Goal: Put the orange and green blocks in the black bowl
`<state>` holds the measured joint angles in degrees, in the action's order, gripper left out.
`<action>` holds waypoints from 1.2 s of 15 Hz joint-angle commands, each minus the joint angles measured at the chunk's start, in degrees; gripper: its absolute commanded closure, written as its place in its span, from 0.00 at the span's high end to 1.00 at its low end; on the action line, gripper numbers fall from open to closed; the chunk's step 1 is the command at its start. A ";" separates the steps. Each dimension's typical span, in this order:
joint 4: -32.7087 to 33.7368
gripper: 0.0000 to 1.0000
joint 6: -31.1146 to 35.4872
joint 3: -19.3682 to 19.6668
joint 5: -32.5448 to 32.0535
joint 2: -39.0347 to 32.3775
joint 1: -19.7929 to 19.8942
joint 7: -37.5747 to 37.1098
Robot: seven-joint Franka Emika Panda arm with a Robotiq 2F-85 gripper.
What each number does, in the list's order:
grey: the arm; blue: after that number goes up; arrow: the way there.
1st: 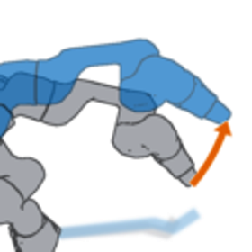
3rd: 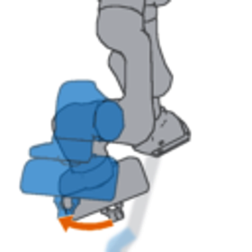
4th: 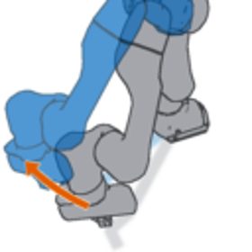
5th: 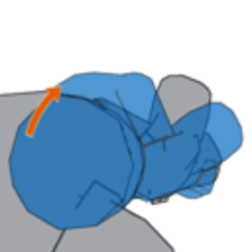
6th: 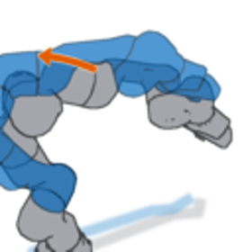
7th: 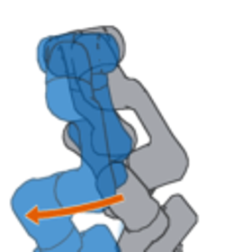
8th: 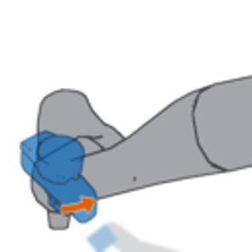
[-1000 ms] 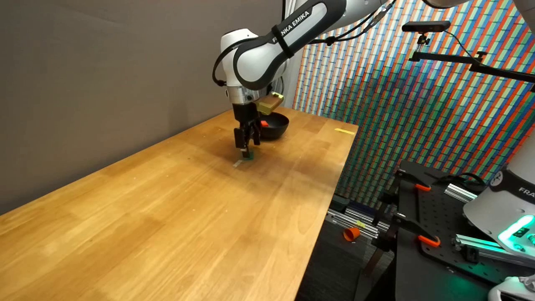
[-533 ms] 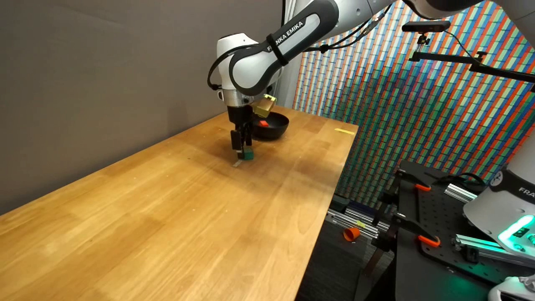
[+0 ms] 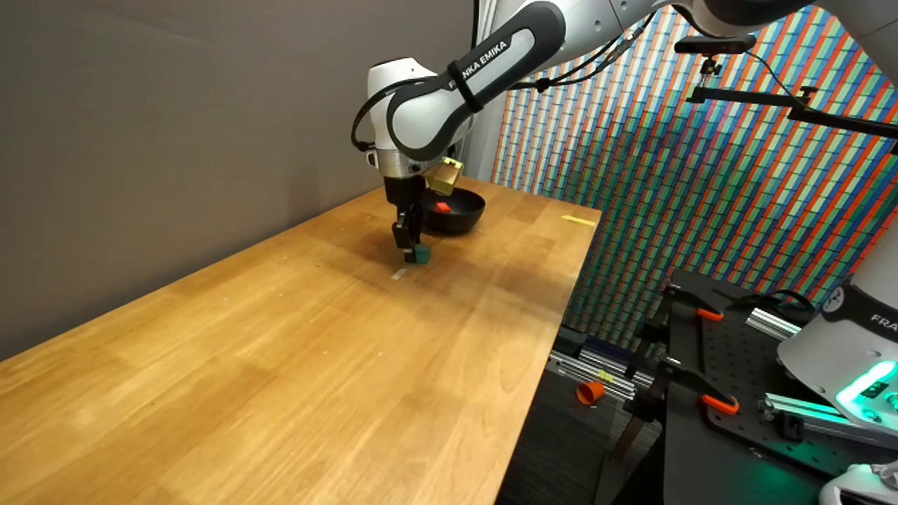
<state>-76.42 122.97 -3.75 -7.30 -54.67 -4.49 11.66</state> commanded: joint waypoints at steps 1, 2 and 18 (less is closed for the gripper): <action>0.76 0.14 -0.72 -0.14 0.60 0.41 0.67 0.49; 0.68 0.16 -0.88 -0.05 0.44 0.84 0.66 0.49; 2.44 0.64 -0.31 13.34 -12.41 5.27 -2.61 -18.32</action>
<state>-74.59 122.96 7.44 -17.55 -49.15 -6.35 -2.35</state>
